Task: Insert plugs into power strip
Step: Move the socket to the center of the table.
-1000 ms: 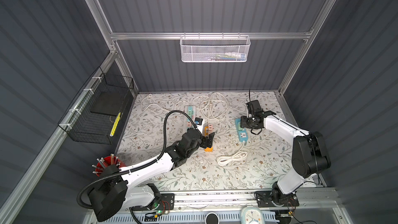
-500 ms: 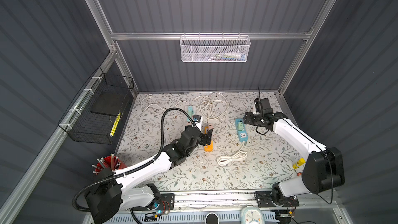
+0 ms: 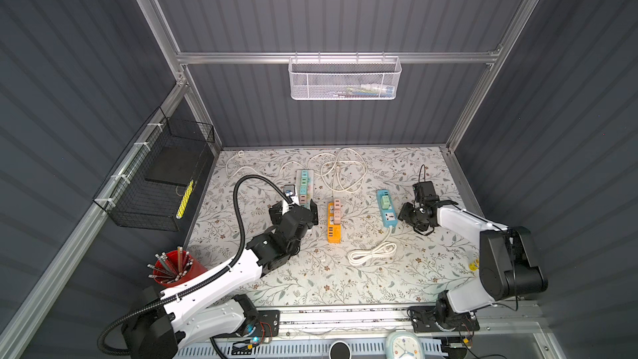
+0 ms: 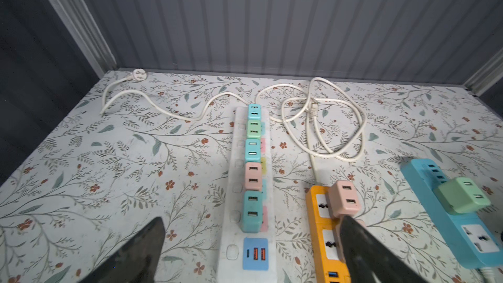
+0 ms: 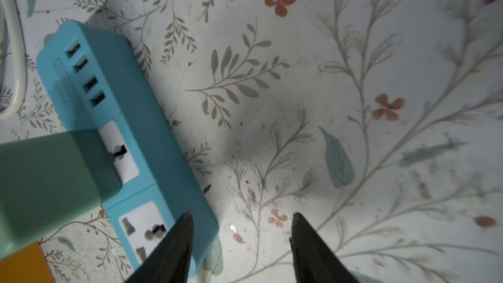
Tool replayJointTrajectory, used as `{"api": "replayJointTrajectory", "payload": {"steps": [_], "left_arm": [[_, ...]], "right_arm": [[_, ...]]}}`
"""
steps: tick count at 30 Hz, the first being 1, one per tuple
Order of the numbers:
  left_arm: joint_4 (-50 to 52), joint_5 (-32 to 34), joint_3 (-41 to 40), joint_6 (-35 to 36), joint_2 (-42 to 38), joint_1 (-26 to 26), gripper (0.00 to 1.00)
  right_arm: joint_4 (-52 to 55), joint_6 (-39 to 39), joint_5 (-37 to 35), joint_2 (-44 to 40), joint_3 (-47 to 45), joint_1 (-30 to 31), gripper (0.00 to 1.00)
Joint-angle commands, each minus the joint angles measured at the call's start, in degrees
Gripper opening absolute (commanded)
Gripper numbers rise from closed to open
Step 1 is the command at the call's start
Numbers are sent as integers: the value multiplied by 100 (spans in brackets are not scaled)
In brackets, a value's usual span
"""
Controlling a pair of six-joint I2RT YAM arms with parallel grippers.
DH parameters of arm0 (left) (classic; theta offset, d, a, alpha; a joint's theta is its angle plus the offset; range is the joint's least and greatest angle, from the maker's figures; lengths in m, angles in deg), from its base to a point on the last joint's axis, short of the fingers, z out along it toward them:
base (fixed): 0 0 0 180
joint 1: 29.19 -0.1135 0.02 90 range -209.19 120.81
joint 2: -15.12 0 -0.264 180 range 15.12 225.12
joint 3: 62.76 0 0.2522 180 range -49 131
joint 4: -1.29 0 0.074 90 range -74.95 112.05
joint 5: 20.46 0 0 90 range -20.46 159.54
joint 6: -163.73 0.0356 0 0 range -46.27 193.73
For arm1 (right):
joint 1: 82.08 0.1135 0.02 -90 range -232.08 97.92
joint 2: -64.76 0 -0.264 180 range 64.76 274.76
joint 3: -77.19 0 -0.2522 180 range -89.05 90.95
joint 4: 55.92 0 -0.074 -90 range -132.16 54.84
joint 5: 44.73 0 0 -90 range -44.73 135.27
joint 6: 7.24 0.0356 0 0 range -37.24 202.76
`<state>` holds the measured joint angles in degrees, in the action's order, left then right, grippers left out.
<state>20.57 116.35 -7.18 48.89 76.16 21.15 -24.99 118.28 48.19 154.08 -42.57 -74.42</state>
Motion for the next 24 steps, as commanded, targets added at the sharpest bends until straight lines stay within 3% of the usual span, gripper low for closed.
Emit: {"api": "replayJointTrajectory", "payload": {"steps": [1,5,10,12,20,24], "left_arm": [[221,426,39,-161,-56,-43,100],[241,434,244,-110,103,-43,100],[193,475,443,13,240,-53,100],[129,485,458,75,256,-58,100],[422,640,668,550,237,-60,100],[743,701,944,947,301,-62,100]], "right_arm": [[-403,229,341,25,-148,75,58],[-592,339,476,-19,-212,331,59],[-881,501,1138,214,-134,403,60],[-775,485,1014,203,-95,403,60],[-45,10,384,-946,-54,149,65],[230,-445,384,-1709,197,135,78]]}}
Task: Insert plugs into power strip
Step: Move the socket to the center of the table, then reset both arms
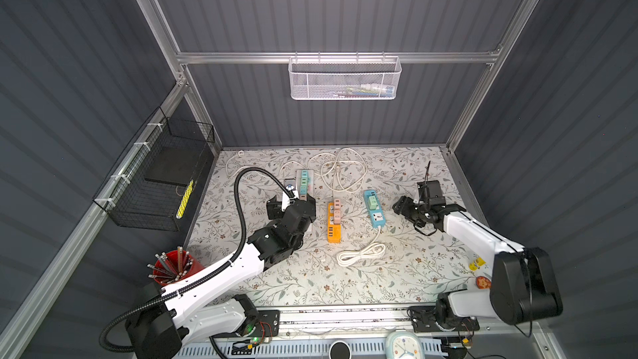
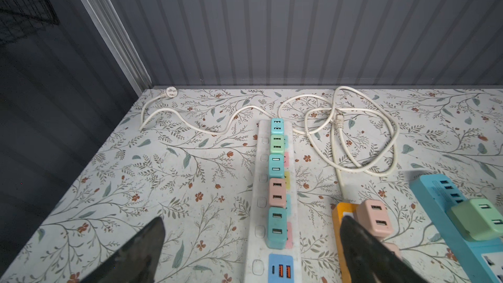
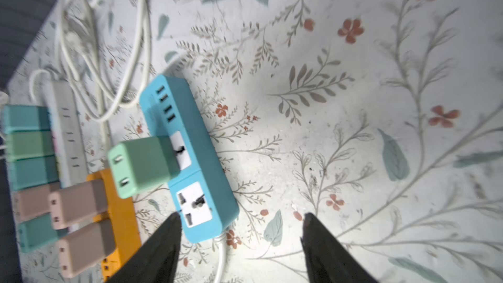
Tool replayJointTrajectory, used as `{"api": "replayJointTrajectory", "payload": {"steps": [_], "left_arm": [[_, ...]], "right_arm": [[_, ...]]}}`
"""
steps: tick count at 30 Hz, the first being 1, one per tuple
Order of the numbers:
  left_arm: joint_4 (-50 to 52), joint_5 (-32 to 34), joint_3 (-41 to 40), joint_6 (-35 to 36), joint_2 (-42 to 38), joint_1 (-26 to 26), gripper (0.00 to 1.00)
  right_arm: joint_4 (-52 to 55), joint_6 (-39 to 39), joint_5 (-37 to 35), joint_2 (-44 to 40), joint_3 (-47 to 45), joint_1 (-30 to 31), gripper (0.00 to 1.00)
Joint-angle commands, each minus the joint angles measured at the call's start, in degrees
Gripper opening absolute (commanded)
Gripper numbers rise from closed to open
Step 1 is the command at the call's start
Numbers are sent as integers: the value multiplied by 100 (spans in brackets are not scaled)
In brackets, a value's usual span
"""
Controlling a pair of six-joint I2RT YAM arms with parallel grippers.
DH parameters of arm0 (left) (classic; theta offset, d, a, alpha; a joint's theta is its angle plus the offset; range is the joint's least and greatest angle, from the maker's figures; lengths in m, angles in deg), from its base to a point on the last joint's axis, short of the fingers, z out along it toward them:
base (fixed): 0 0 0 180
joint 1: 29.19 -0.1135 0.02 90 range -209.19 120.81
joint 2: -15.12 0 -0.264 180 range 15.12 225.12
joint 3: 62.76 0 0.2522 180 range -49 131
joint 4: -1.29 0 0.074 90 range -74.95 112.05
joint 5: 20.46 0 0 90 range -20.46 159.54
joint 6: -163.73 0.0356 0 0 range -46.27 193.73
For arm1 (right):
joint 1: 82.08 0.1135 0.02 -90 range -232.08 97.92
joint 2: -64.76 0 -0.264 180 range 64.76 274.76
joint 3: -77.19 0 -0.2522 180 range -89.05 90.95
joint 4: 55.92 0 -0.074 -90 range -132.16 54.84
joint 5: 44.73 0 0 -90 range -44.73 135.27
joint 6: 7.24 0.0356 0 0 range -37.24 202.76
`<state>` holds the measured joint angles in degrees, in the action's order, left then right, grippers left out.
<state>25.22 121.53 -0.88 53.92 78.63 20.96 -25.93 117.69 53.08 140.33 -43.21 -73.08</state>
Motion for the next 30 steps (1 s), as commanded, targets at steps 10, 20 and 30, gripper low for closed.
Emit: {"api": "replayJointTrajectory", "payload": {"steps": [10,20,30], "left_arm": [[690,497,984,1265,831,-66,100],[-1624,-1861,-386,2066,659,-2029,100],[-3893,-1907,-1670,2562,1522,-3240,100]], "right_arm": [[318,-880,-873,-1912,738,97,99],[-1301,-2188,-1307,-2262,-363,54,99],[-1931,-2555,-702,-2161,-807,-718,99]]}}
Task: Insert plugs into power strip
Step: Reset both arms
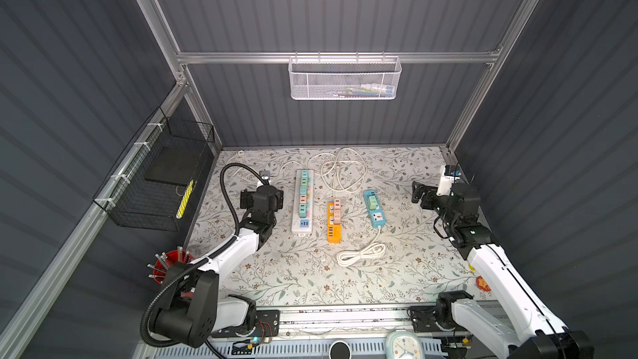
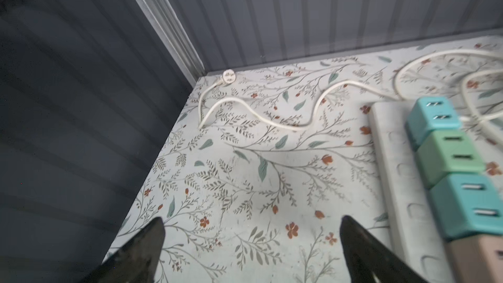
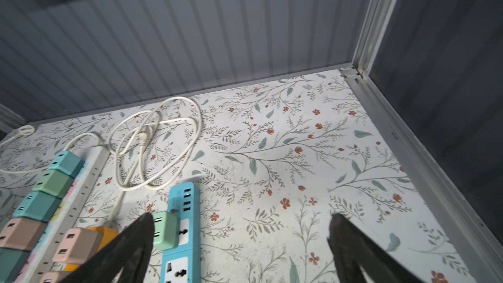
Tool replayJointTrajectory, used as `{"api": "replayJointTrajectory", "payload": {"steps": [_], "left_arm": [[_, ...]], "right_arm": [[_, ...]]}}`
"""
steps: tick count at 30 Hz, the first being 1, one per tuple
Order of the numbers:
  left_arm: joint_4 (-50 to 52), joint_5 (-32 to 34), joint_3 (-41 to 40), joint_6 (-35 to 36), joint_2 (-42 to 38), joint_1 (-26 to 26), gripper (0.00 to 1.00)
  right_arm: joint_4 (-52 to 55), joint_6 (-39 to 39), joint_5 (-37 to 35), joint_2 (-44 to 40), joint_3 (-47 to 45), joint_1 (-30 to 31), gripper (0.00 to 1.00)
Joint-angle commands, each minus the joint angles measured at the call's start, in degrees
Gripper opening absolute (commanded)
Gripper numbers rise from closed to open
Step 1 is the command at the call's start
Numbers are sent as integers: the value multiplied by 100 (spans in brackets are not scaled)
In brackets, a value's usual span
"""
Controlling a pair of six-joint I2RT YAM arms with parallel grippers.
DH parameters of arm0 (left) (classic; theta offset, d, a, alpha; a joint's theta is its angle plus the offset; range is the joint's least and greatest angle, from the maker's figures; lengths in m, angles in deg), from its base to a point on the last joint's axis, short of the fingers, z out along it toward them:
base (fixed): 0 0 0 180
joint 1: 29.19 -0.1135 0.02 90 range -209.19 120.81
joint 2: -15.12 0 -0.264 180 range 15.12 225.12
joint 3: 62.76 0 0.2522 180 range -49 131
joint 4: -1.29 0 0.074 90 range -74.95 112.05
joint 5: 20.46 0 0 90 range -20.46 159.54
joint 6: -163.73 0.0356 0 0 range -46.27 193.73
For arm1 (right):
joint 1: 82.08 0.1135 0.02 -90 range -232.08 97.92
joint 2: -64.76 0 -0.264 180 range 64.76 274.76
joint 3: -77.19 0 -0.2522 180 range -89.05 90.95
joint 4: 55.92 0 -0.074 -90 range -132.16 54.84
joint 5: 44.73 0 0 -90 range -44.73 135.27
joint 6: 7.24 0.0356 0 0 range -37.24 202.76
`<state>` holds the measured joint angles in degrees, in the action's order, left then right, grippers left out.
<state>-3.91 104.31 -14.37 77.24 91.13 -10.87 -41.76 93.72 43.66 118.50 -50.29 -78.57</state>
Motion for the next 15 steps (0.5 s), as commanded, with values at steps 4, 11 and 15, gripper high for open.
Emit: {"api": "replayJointTrajectory", "payload": {"steps": [4,11,15], "left_arm": [[-2382,-508,-805,185,1037,-193,100],[-3805,-1855,-1167,-33,1971,-1011,100],[-3784,-2405,-1080,-211,2157,-1368,100]], "right_arm": [[-572,-33,601,169,-147,-348,99],[-643,-66,529,297,-278,-429,99],[-806,-67,464,415,-404,-447,99]]}}
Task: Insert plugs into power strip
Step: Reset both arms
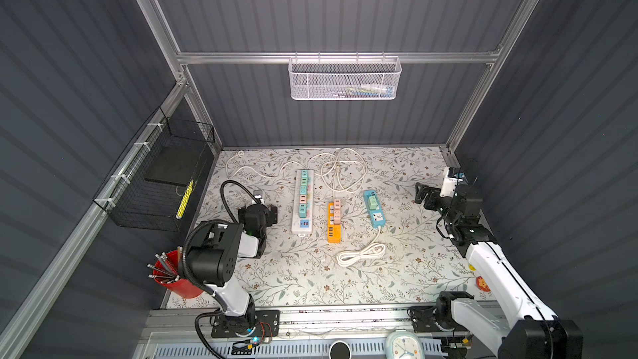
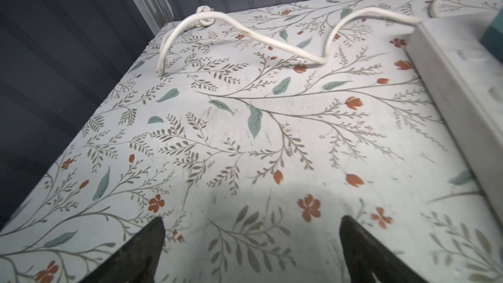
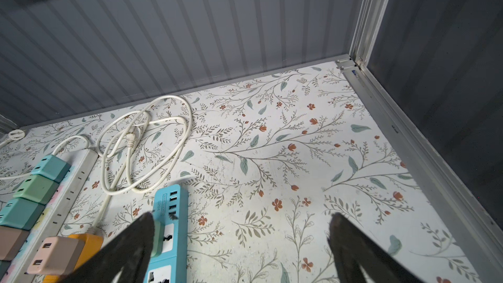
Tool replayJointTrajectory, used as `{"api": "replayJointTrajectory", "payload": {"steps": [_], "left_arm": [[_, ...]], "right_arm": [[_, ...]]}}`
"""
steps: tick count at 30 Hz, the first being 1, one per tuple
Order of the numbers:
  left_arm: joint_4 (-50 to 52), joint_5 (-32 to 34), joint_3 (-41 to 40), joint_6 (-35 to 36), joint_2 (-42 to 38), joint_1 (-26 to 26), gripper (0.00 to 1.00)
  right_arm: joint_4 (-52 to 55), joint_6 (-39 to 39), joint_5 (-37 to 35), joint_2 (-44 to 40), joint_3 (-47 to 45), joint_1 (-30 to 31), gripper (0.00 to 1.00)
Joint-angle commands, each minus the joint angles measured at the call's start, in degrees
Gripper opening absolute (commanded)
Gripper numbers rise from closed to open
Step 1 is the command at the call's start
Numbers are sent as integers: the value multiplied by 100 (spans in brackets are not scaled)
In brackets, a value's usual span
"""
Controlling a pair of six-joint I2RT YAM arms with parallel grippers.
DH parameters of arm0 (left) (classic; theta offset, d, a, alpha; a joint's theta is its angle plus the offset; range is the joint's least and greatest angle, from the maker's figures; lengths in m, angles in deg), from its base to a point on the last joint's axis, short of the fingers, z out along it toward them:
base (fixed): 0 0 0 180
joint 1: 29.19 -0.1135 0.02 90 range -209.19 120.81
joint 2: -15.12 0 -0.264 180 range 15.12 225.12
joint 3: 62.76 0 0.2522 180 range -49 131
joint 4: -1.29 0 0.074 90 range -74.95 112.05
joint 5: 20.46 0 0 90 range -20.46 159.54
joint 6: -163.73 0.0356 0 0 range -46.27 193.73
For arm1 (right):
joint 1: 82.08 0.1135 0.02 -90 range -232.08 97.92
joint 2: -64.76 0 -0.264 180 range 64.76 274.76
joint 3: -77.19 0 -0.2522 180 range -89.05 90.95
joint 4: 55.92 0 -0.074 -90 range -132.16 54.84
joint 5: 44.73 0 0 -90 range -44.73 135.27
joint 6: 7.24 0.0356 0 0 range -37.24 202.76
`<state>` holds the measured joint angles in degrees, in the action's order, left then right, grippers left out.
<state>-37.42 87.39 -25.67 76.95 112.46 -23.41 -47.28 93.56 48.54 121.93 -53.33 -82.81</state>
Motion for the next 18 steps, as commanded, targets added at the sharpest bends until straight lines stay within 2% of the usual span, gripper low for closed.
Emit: {"api": "replayJointTrajectory", "payload": {"steps": [1,3,4,7,12,15,18], "left_arm": [[-527,-820,137,-125,125,-129,100],[297,-892,451,-157,64,-156,100],[-24,-912,384,-175,136,-181,100],[173,-867,417,-197,92,-184,100],[79,-870,395,-195,100,-183,100],[88,-869,404,-199,97,-183,100],[92,-871,402,-199,101,-187,100]], "right_arm": [[-288,-68,-28,104,-131,-22,99],[-450,-81,-44,191,-222,-32,99],[-558,-64,-45,242,-285,-32,99],[-1229,135,66,427,-672,-32,99],[-2219,-643,-80,411,-1365,-26,99],[-2762,-793,-318,395,-1646,-25,99],[-4255,-947,-316,1010,-2039,-41,99]]}}
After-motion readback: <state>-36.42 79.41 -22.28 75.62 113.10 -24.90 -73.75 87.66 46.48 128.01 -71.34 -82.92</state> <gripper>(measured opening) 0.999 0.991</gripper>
